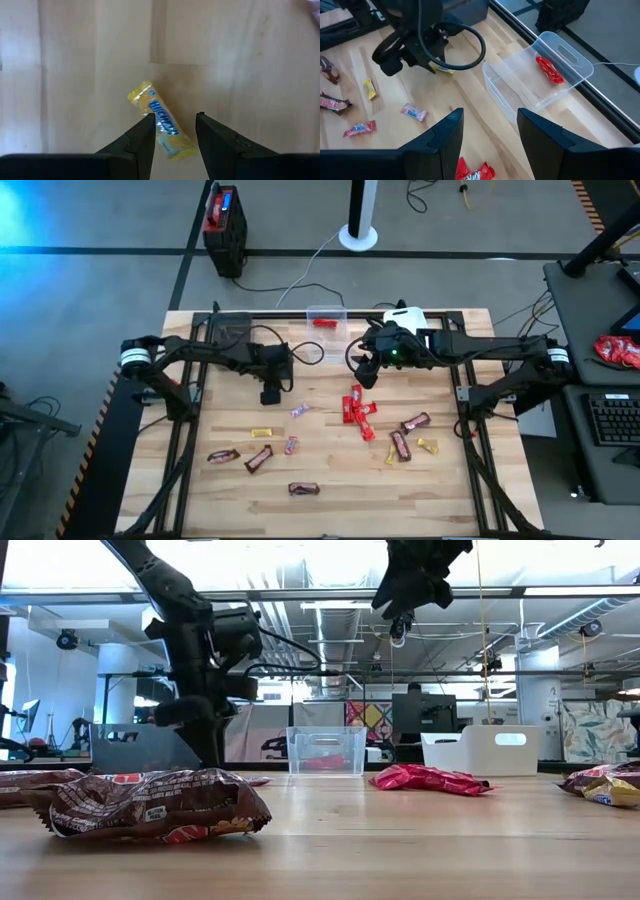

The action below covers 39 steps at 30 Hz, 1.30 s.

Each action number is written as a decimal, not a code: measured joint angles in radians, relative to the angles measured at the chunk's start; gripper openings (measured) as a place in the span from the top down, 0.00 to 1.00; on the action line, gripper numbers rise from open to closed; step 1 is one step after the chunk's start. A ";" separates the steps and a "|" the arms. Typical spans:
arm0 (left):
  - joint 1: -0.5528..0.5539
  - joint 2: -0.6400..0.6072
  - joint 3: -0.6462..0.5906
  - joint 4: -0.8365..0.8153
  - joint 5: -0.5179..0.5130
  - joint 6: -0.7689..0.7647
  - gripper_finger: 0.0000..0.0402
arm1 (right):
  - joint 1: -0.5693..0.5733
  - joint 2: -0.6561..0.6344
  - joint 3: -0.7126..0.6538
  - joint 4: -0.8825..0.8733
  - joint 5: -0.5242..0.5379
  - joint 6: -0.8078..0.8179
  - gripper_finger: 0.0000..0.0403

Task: Sort candy by brand, put in halloween buckets
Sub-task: Put the yellow candy into the black bin

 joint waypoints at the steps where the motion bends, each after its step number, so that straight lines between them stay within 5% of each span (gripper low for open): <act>1: 0.004 0.001 0.000 0.001 0.000 -0.005 0.69 | -0.002 0.000 -0.001 -0.002 0.000 0.002 0.55; 25: 0.024 0.053 -0.014 0.069 -0.023 -0.034 0.70 | -0.002 0.007 -0.025 -0.067 0.001 0.075 0.55; 34: 0.025 0.058 -0.014 0.087 -0.036 -0.008 0.97 | -0.002 0.007 -0.025 -0.067 0.001 0.075 0.55; 39: 0.021 0.050 -0.015 0.083 -0.022 -0.004 0.99 | 0.001 0.007 -0.026 -0.067 0.001 0.074 0.55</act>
